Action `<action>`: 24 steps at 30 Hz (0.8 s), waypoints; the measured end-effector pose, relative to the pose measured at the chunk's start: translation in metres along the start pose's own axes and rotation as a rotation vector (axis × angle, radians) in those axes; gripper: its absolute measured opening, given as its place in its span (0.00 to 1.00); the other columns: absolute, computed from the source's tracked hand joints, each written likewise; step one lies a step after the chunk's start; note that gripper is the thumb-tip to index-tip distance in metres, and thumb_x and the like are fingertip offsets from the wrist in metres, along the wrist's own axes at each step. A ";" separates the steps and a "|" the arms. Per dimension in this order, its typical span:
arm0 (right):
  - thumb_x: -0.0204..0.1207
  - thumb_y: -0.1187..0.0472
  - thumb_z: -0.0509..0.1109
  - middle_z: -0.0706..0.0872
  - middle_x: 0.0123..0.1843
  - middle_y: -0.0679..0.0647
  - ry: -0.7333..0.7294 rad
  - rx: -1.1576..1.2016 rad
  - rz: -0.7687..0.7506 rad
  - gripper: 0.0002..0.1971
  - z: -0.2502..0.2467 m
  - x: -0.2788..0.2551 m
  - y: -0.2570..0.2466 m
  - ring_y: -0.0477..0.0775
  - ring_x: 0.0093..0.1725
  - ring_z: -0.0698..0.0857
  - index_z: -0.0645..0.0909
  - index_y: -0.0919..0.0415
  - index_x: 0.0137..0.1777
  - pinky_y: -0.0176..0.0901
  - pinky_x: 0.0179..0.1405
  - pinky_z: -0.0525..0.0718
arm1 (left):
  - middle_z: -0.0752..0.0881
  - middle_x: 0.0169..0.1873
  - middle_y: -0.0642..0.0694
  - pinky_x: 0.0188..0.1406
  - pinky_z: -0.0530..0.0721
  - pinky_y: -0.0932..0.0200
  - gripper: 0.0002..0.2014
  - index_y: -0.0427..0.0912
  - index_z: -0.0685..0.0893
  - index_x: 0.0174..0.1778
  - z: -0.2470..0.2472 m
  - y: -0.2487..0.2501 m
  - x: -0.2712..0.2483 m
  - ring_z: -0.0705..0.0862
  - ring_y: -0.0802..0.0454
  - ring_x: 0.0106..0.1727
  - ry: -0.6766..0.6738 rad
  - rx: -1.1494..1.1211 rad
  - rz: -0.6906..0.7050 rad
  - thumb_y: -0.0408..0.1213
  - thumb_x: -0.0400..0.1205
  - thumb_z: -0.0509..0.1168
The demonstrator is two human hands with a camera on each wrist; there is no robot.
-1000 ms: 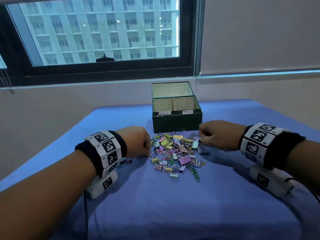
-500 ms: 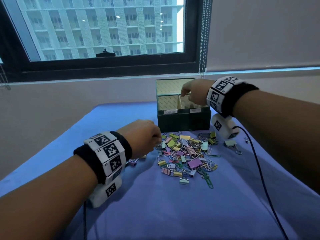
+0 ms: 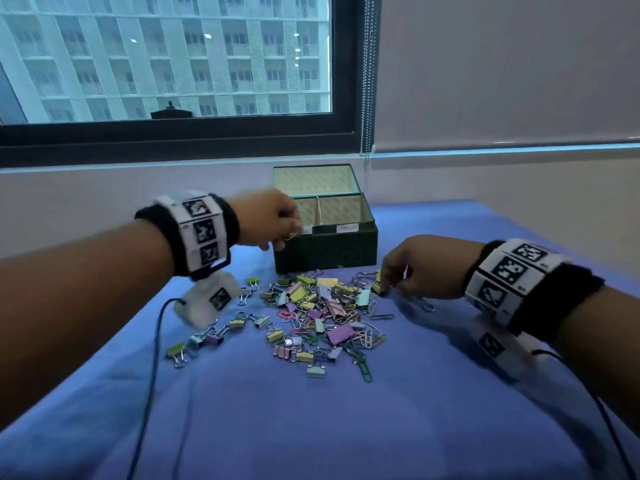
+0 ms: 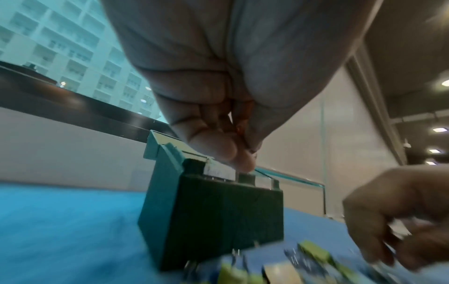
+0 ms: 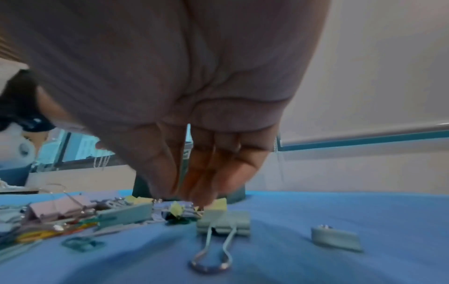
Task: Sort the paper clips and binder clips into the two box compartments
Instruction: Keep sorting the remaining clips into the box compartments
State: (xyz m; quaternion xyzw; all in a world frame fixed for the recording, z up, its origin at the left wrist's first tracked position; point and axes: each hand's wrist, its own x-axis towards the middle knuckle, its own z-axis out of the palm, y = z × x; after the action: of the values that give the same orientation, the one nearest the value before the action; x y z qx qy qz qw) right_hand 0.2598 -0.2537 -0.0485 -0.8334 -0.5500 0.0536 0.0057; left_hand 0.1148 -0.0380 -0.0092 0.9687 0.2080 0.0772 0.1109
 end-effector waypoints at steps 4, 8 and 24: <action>0.76 0.61 0.69 0.84 0.53 0.45 0.028 0.010 0.029 0.15 0.006 0.012 0.001 0.50 0.49 0.82 0.85 0.45 0.60 0.39 0.48 0.75 | 0.90 0.33 0.50 0.38 0.87 0.59 0.11 0.43 0.87 0.46 0.008 0.025 0.051 0.87 0.55 0.30 0.107 -0.083 -0.013 0.43 0.86 0.62; 0.75 0.55 0.74 0.86 0.55 0.49 -0.012 0.046 0.011 0.12 0.015 0.019 0.004 0.49 0.40 0.80 0.86 0.49 0.59 0.39 0.46 0.76 | 0.91 0.46 0.43 0.50 0.89 0.52 0.13 0.39 0.89 0.54 0.021 0.046 0.080 0.90 0.47 0.46 0.095 -0.015 -0.033 0.38 0.87 0.60; 0.71 0.67 0.70 0.85 0.44 0.50 0.075 0.048 0.067 0.09 0.016 0.017 0.006 0.54 0.42 0.81 0.83 0.54 0.48 0.42 0.40 0.79 | 0.90 0.43 0.49 0.39 0.82 0.58 0.19 0.47 0.91 0.48 0.067 0.090 0.013 0.86 0.49 0.45 -0.326 0.499 0.236 0.59 0.74 0.71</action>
State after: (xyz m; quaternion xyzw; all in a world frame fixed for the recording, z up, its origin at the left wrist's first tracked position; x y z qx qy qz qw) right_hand 0.2709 -0.2411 -0.0665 -0.8525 -0.5196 0.0354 0.0444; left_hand 0.1743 -0.1244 -0.0504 0.9831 0.0861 -0.1201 -0.1079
